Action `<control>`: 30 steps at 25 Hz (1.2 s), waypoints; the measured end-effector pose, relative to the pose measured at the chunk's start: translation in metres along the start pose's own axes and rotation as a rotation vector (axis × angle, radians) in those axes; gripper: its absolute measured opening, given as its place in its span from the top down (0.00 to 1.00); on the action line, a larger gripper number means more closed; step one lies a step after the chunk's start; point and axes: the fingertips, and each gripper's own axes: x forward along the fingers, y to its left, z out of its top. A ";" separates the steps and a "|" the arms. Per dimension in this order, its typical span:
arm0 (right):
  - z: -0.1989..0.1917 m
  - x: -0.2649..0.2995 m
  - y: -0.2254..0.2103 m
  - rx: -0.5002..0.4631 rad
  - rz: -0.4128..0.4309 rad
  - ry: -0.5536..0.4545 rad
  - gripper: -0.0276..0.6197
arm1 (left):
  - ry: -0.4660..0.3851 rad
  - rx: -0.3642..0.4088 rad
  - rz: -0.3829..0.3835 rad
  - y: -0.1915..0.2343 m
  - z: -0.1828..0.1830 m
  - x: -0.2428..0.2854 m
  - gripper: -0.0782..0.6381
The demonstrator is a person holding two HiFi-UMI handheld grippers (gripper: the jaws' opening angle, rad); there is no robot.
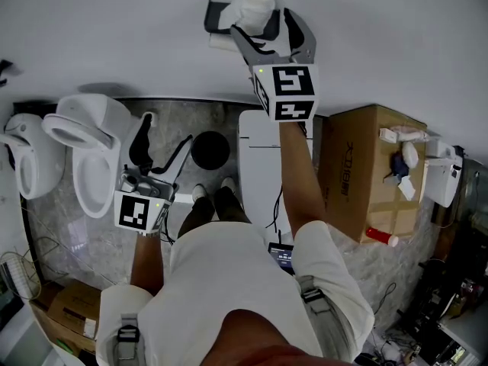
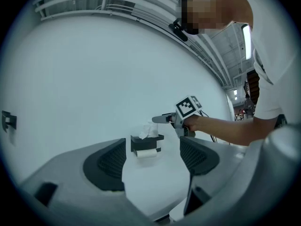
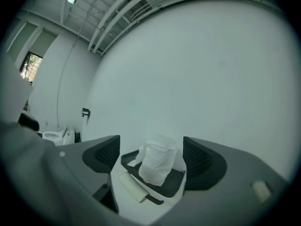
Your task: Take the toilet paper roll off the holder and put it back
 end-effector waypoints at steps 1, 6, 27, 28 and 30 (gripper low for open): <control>0.008 -0.013 0.005 0.002 0.009 -0.026 0.32 | -0.002 0.000 -0.001 0.000 0.001 0.000 0.41; 0.020 -0.074 0.026 -0.009 0.047 -0.078 0.33 | -0.015 0.002 -0.011 -0.003 0.005 -0.004 0.41; -0.002 -0.212 0.072 0.071 0.057 -0.057 0.61 | -0.043 0.003 -0.112 -0.020 0.020 -0.008 0.54; -0.002 -0.215 0.074 0.071 0.057 -0.061 0.68 | -0.047 0.006 -0.119 -0.021 0.021 -0.010 0.58; -0.001 -0.219 0.078 0.073 0.059 -0.071 0.80 | -0.056 0.002 -0.134 -0.025 0.026 -0.013 0.75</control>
